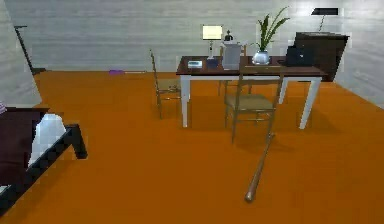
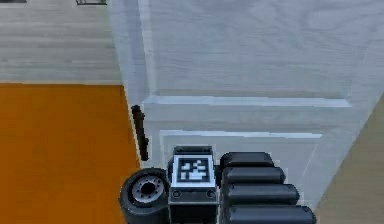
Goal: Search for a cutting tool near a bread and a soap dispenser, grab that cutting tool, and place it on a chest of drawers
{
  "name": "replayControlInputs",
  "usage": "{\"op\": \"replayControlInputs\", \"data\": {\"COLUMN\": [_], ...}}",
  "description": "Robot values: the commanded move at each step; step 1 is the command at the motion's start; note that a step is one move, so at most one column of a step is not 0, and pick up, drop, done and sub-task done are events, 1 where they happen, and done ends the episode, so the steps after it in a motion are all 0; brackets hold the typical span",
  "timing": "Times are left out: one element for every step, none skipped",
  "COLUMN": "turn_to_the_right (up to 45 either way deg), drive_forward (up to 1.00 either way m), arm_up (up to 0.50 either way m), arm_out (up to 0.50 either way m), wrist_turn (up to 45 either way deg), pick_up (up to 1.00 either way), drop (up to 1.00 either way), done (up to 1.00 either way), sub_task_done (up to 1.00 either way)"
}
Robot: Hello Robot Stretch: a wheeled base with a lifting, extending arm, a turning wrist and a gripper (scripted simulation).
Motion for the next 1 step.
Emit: {"op": "replayControlInputs", "data": {"turn_to_the_right": [33.0], "drive_forward": [0.0], "arm_up": [0.0], "arm_out": [0.0], "wrist_turn": [0.0], "pick_up": [0.0], "drop": [0.0], "done": [0.0], "sub_task_done": [0.0]}}
